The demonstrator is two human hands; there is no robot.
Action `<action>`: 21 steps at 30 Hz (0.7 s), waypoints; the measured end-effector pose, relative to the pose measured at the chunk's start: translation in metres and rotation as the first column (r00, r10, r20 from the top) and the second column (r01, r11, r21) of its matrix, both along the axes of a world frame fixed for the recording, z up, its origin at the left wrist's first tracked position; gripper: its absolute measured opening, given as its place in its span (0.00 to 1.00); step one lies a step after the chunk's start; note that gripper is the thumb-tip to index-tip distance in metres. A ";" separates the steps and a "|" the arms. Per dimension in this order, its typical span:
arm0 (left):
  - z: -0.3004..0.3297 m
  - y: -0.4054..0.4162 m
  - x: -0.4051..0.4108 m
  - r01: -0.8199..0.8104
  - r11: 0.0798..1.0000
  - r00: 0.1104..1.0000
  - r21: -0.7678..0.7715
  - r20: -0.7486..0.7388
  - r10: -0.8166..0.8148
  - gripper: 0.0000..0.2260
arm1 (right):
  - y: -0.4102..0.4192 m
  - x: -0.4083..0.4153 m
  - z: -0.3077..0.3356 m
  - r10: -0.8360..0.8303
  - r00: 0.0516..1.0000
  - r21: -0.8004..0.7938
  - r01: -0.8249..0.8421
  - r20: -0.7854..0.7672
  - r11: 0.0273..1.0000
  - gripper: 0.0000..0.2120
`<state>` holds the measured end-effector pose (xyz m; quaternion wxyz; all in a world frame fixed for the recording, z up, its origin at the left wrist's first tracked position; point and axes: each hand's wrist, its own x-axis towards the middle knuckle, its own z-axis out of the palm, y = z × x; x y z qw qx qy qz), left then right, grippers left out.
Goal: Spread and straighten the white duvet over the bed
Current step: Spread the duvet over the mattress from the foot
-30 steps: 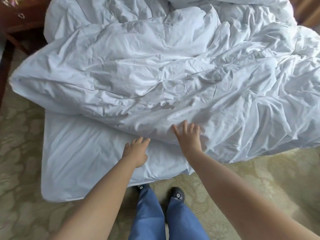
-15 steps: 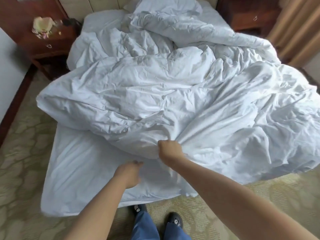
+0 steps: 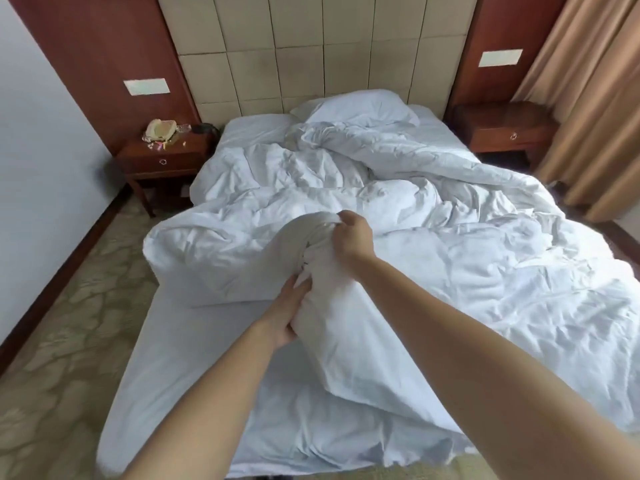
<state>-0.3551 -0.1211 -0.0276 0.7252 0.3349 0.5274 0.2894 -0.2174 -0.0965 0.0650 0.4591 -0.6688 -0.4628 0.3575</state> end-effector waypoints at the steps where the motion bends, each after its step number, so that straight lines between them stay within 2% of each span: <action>1: -0.003 -0.001 0.009 -0.024 0.998 0.996 0.061 -0.087 0.029 0.19 | -0.001 0.001 -0.014 0.025 0.996 -0.050 -0.021 0.087 0.999 0.10; 3: -0.020 -0.006 0.012 -0.097 0.992 0.960 0.081 -0.256 0.115 0.13 | -0.010 0.009 -0.044 0.030 0.938 -0.085 0.000 0.345 0.996 0.12; 4: -0.031 -0.009 0.009 -0.136 0.989 0.934 0.049 -0.326 0.145 0.13 | -0.016 0.013 -0.057 0.018 0.887 -0.061 0.012 0.462 0.998 0.15; 5: -0.041 -0.013 0.003 -0.167 0.986 0.913 -0.001 -0.377 0.154 0.14 | -0.022 0.015 -0.068 0.017 0.856 -0.023 -0.006 0.517 1.000 0.16; 6: -0.054 -0.013 -0.006 -0.190 0.981 0.907 -0.038 -0.390 0.160 0.16 | -0.028 0.016 -0.078 0.070 0.854 -0.014 -0.073 0.515 0.997 0.14; 8: -0.092 -0.005 -0.024 -0.221 0.972 0.904 -0.080 -0.392 0.173 0.25 | -0.042 0.011 -0.093 0.297 0.838 -0.069 -0.300 0.457 0.952 0.10; 9: -0.102 0.001 -0.031 -0.244 0.966 0.903 -0.089 -0.384 0.193 0.28 | -0.048 0.006 -0.099 0.400 0.799 -0.109 -0.396 0.449 0.912 0.08; 10: -0.099 0.005 -0.034 -0.274 0.959 0.897 -0.075 -0.380 0.226 0.28 | -0.054 0.001 -0.103 0.469 0.752 -0.143 -0.459 0.463 0.877 0.09; 13: -0.050 0.011 -0.031 -0.382 0.924 0.837 0.038 -0.410 0.363 0.14 | -0.062 -0.008 -0.106 0.579 0.615 -0.293 -0.507 0.535 0.810 0.20; 16: -0.022 0.023 -0.036 -0.409 0.904 0.811 0.127 -0.404 0.424 0.11 | -0.063 -0.014 -0.102 0.651 0.510 -0.416 -0.506 0.562 0.756 0.45; 18: -0.006 0.027 -0.037 -0.419 0.898 0.830 0.134 -0.344 0.438 0.09 | -0.063 -0.022 -0.099 0.643 0.460 -0.459 -0.455 0.613 0.763 0.56; 20: 0.006 0.028 -0.039 -0.432 0.887 0.841 0.161 -0.284 0.461 0.10 | -0.065 -0.035 -0.095 0.594 0.434 -0.464 -0.375 0.677 0.803 0.57; 21: 0.012 0.027 -0.040 -0.431 0.883 0.846 0.184 -0.258 0.466 0.11 | -0.066 -0.041 -0.092 0.548 0.432 -0.439 -0.330 0.717 0.835 0.54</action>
